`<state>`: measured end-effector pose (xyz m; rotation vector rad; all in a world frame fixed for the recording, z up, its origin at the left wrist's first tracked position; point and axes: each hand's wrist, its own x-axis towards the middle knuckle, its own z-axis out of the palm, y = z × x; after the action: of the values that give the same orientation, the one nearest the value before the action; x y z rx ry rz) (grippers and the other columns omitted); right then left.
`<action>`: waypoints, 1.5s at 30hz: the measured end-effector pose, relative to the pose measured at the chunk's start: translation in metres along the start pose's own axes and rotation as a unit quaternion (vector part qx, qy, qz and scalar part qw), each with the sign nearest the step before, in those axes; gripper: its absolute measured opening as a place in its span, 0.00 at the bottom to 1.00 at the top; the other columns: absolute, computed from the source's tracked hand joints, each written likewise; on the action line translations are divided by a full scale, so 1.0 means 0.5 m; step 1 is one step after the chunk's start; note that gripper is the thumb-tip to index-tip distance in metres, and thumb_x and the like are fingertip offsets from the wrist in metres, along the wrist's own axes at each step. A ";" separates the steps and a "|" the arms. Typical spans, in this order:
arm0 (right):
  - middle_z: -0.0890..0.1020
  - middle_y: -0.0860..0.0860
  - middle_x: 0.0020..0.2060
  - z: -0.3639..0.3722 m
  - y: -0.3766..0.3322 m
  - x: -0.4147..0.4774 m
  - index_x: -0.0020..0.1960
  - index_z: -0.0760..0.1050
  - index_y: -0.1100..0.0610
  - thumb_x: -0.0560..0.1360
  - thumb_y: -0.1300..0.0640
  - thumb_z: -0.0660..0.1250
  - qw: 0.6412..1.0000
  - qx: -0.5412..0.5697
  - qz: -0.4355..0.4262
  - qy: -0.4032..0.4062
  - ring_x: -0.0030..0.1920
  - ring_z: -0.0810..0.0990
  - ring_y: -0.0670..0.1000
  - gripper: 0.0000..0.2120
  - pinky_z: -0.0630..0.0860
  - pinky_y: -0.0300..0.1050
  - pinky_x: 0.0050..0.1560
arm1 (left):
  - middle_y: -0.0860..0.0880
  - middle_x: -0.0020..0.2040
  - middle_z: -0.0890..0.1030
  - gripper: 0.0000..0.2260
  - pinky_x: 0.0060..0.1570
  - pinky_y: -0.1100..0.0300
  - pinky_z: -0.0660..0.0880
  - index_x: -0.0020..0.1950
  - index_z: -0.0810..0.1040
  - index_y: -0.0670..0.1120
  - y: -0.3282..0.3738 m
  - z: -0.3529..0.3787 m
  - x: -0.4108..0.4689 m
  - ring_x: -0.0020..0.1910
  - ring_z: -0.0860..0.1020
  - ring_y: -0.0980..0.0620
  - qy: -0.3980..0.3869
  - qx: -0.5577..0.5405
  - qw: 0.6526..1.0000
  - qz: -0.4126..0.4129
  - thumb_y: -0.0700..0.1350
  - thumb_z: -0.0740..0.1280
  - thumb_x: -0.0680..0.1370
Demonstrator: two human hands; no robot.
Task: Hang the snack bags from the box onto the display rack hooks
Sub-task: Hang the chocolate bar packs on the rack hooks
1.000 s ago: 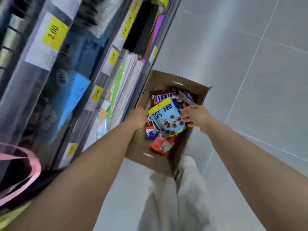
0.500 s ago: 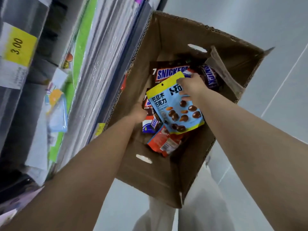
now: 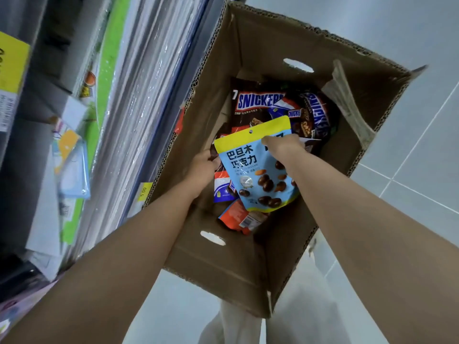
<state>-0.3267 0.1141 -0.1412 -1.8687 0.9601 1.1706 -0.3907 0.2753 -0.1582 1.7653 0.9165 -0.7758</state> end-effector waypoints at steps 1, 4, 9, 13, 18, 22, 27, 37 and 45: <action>0.55 0.59 0.73 -0.005 0.000 -0.014 0.76 0.44 0.62 0.75 0.46 0.63 1.000 -0.001 0.014 0.001 0.68 0.66 0.60 0.41 0.68 0.52 0.57 | 0.45 0.45 0.80 0.08 0.43 0.59 0.74 0.50 0.76 0.43 0.013 -0.006 -0.026 0.45 0.78 0.48 -0.019 -0.067 0.998 0.009 0.35 0.59 0.80; 0.43 0.57 0.76 -0.020 0.003 -0.051 0.76 0.37 0.60 0.73 0.42 0.67 1.000 -0.001 -0.004 -0.009 0.73 0.58 0.61 0.49 0.63 0.55 0.66 | 0.50 0.39 0.84 0.11 0.38 0.63 0.79 0.53 0.75 0.41 0.049 -0.037 -0.086 0.35 0.82 0.57 -0.036 -0.259 0.965 0.024 0.33 0.54 0.80; 0.50 0.50 0.77 -0.057 0.000 -0.097 0.77 0.42 0.53 0.65 0.40 0.73 0.989 0.086 -0.097 -0.065 0.76 0.53 0.54 0.54 0.57 0.52 0.73 | 0.49 0.38 0.84 0.08 0.43 0.54 0.80 0.49 0.77 0.45 0.099 -0.087 -0.129 0.36 0.83 0.51 -0.003 -0.274 0.961 0.041 0.41 0.58 0.80; 0.78 0.50 0.62 -0.086 0.000 -0.111 0.69 0.66 0.49 0.43 0.35 0.80 0.974 0.160 -0.064 -0.149 0.62 0.77 0.53 0.57 0.72 0.56 0.65 | 0.48 0.37 0.84 0.08 0.36 0.60 0.80 0.53 0.77 0.40 0.141 -0.056 -0.132 0.34 0.82 0.52 -0.020 -0.284 0.958 -0.003 0.38 0.59 0.80; 0.85 0.55 0.47 -0.142 0.013 -0.120 0.49 0.77 0.55 0.65 0.48 0.76 0.967 0.196 -0.082 -0.143 0.45 0.84 0.53 0.17 0.81 0.51 0.50 | 0.48 0.31 0.83 0.10 0.39 0.60 0.79 0.46 0.78 0.41 0.169 -0.026 -0.088 0.31 0.82 0.52 -0.114 -0.249 0.960 -0.053 0.35 0.57 0.78; 0.82 0.58 0.48 -0.156 0.013 -0.110 0.53 0.75 0.59 0.76 0.60 0.66 0.985 0.153 -0.062 -0.046 0.46 0.82 0.57 0.06 0.80 0.51 0.48 | 0.47 0.32 0.75 0.10 0.35 0.61 0.69 0.41 0.73 0.46 0.195 0.023 -0.030 0.32 0.73 0.52 -0.108 0.013 0.994 -0.011 0.34 0.59 0.78; 0.78 0.60 0.57 -0.163 -0.003 -0.088 0.62 0.71 0.63 0.76 0.63 0.61 0.995 -0.022 -0.083 0.054 0.57 0.77 0.60 0.15 0.75 0.50 0.57 | 0.40 0.59 0.77 0.18 0.54 0.58 0.74 0.68 0.67 0.43 0.263 0.102 0.062 0.54 0.77 0.44 -0.017 0.085 0.995 0.052 0.36 0.59 0.78; 0.72 0.61 0.65 -0.173 0.003 -0.047 0.69 0.58 0.64 0.77 0.63 0.62 0.987 -0.083 -0.126 0.061 0.63 0.74 0.59 0.24 0.72 0.46 0.55 | 0.38 0.66 0.73 0.16 0.61 0.56 0.71 0.68 0.70 0.36 0.241 0.227 0.152 0.65 0.72 0.41 -0.011 0.110 0.994 0.009 0.41 0.55 0.82; 0.72 0.60 0.64 -0.197 0.023 -0.050 0.69 0.59 0.64 0.78 0.62 0.62 0.990 -0.097 -0.102 0.017 0.63 0.74 0.58 0.23 0.73 0.46 0.57 | 0.40 0.59 0.78 0.11 0.63 0.53 0.72 0.58 0.78 0.41 0.251 0.206 0.120 0.61 0.75 0.42 0.001 0.073 0.997 0.015 0.41 0.66 0.77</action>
<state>-0.3060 0.0294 -0.0879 -2.0920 0.6721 1.1449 -0.2632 0.1614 -0.1843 1.9028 0.8516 -0.8395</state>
